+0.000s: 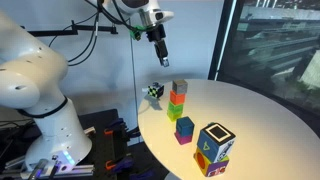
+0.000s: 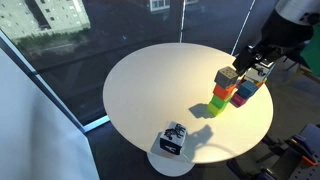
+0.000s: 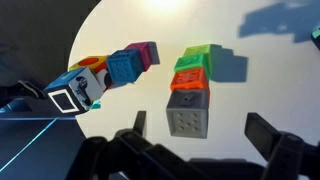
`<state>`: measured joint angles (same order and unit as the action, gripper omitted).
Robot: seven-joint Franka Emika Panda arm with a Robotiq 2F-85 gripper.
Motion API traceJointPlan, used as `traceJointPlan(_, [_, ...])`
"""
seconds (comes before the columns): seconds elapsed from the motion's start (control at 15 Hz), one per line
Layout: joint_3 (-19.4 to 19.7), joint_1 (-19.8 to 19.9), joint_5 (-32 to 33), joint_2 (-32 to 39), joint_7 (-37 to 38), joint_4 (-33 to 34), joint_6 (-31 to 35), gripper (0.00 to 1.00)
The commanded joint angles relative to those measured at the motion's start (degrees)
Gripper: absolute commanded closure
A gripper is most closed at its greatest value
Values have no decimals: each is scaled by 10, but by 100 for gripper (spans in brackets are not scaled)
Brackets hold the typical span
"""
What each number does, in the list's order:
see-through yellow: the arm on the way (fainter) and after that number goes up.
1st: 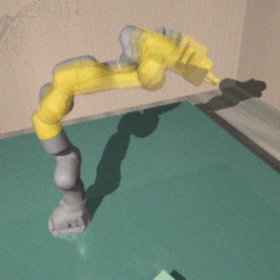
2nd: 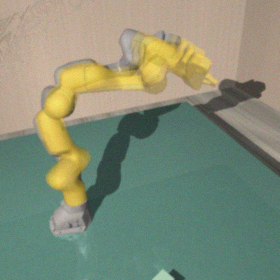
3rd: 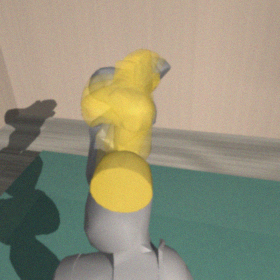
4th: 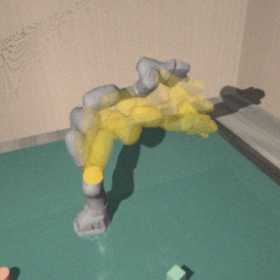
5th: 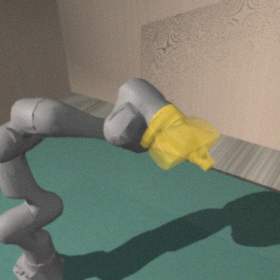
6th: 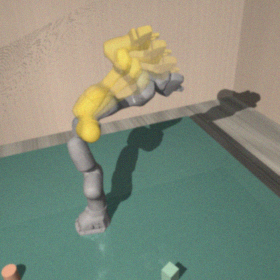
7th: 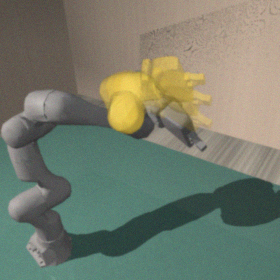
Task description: Put the gray building block on the blue building block
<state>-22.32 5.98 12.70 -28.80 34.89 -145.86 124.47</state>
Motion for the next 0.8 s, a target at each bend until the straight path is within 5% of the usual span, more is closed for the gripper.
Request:
traceJointPlan(0.0, [20, -22, 13, 4, 10, 2, -4, 0])
traceJointPlan(0.73, [56, -41, -6, 20, -7, 20, -9, 0])
